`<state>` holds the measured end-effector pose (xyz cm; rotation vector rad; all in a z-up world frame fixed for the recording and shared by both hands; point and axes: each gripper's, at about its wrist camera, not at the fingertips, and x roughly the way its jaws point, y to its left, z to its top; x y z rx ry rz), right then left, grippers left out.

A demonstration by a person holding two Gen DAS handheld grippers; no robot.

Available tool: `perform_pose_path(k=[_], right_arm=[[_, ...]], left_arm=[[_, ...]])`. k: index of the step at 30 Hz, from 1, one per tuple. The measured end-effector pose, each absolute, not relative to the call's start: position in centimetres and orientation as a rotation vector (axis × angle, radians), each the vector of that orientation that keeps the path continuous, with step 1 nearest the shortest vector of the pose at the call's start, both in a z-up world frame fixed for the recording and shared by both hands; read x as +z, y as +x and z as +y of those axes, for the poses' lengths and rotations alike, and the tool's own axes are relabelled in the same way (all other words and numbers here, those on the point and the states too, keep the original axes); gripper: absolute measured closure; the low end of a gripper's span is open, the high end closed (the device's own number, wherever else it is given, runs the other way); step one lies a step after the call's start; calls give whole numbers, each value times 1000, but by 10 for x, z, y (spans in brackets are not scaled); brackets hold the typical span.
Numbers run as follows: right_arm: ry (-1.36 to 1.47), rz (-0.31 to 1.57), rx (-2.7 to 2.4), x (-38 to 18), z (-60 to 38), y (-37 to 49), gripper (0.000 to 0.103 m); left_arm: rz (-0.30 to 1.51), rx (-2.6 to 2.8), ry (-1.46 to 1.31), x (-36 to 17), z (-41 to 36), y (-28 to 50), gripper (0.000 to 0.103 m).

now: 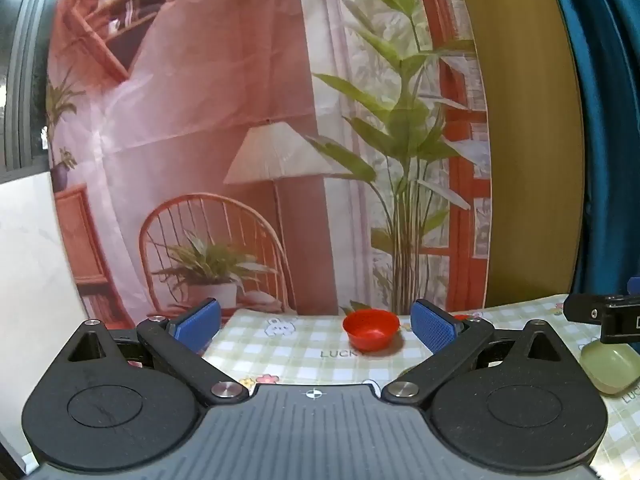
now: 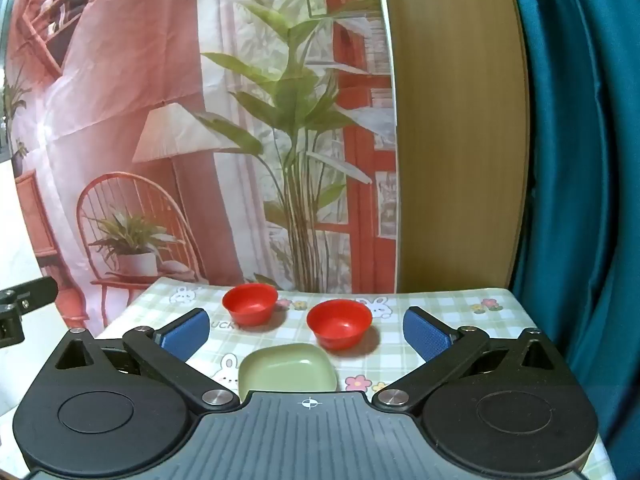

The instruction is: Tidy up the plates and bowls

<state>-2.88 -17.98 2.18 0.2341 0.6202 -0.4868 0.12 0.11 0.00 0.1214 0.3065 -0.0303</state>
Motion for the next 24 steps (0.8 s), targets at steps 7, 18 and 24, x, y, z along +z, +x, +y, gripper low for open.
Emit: perform_pose_path(k=[7, 18, 24], right_arm=[[237, 610, -491, 21, -179, -32, 0], [238, 600, -492, 21, -180, -33, 0], [238, 600, -493, 22, -180, -32, 0]], left_arm=[[260, -11, 147, 3, 1, -2, 1], [274, 6, 132, 0, 0, 0, 1], [276, 8, 130, 0, 0, 0, 1]])
